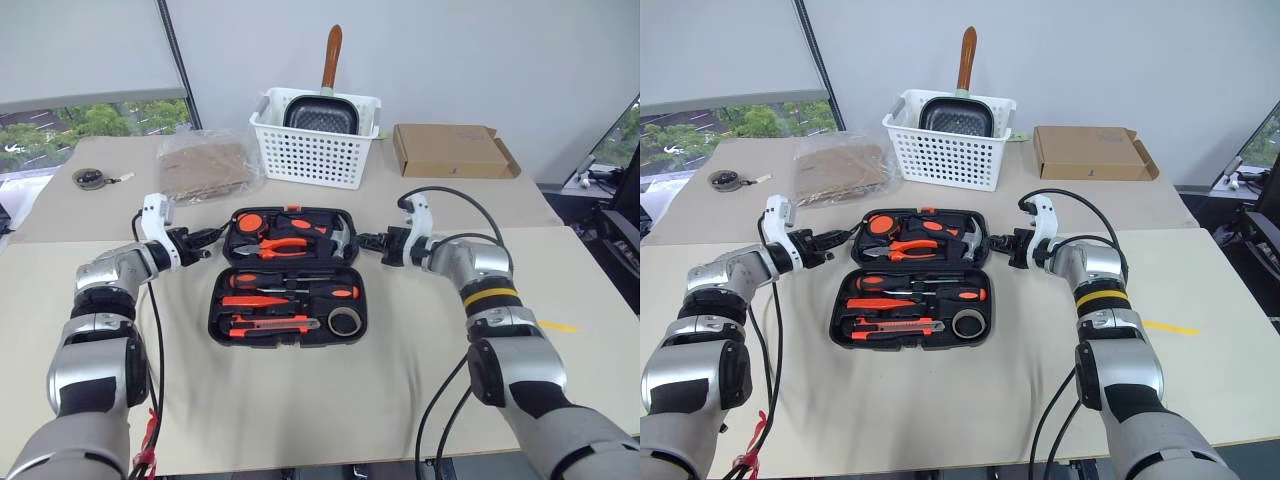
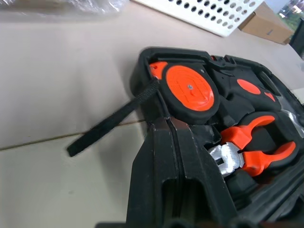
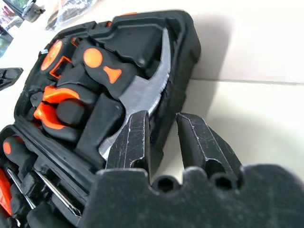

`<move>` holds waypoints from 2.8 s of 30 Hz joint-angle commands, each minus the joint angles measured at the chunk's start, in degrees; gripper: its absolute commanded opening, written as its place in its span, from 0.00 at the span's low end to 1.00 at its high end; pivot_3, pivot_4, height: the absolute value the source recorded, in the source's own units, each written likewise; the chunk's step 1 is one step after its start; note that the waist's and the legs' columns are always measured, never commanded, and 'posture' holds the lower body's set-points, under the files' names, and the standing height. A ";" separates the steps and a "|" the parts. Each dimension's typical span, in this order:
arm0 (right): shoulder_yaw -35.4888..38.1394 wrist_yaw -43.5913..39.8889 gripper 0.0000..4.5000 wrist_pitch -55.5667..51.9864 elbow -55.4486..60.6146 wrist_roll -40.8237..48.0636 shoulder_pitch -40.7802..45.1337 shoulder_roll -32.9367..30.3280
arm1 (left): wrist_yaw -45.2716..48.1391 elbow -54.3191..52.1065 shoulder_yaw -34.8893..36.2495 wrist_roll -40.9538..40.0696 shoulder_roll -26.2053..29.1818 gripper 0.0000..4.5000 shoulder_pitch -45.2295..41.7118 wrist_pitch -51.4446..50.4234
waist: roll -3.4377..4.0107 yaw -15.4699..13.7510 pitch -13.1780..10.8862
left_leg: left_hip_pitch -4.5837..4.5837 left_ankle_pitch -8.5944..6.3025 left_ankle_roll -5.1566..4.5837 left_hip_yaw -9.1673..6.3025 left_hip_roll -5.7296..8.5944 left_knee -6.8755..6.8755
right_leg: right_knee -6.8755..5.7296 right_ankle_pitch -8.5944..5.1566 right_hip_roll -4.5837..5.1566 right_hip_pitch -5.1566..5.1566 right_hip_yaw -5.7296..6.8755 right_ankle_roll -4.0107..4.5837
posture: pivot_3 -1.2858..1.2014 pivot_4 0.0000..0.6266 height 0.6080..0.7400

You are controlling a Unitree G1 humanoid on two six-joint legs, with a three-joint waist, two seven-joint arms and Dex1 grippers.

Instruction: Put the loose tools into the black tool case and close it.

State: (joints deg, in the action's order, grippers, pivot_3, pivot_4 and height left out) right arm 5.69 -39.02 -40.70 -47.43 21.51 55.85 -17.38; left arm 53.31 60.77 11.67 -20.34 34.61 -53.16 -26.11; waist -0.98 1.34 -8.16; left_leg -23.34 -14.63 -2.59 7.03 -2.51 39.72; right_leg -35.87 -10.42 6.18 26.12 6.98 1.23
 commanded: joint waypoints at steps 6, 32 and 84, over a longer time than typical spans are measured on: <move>0.83 -1.91 0.25 1.82 -0.44 -0.18 2.42 0.73 | 2.59 2.74 0.90 1.32 0.04 0.00 -2.71 2.80 | 0.00 0.48 0.00 | 0.04 0.01 0.02 -0.01 0.00 0.01 | -0.10 0.00 0.01 0.00 -0.01 -0.02 | 0.52 0.24 0.70; 0.37 -1.53 0.00 5.16 -3.77 -3.09 4.20 2.50 | 8.52 4.48 5.84 -0.04 1.97 0.06 -1.39 1.75 | 0.00 1.15 0.00 | 0.09 0.05 0.09 -0.01 0.00 0.02 | -0.22 0.03 0.03 0.00 -0.03 -0.07 | 0.52 0.24 0.70; 1.56 -10.91 0.00 29.44 4.32 -3.03 -2.24 4.16 | 6.94 -8.77 1.42 6.45 -2.84 0.00 4.17 30.44 | -0.01 1.07 0.00 | -0.01 0.09 0.14 -0.01 0.00 -0.01 | -0.14 0.18 0.02 0.06 -0.01 0.13 | 0.52 0.24 0.70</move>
State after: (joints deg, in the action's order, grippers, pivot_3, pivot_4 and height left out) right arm 6.58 -46.75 -16.12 -48.29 16.89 52.30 -13.95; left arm 57.32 57.22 14.39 -14.18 32.16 -48.72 -0.29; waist -0.99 2.40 -8.16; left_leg -23.36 -14.54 -2.45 7.03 -2.51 39.71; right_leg -35.99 -10.24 6.20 26.19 6.98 1.37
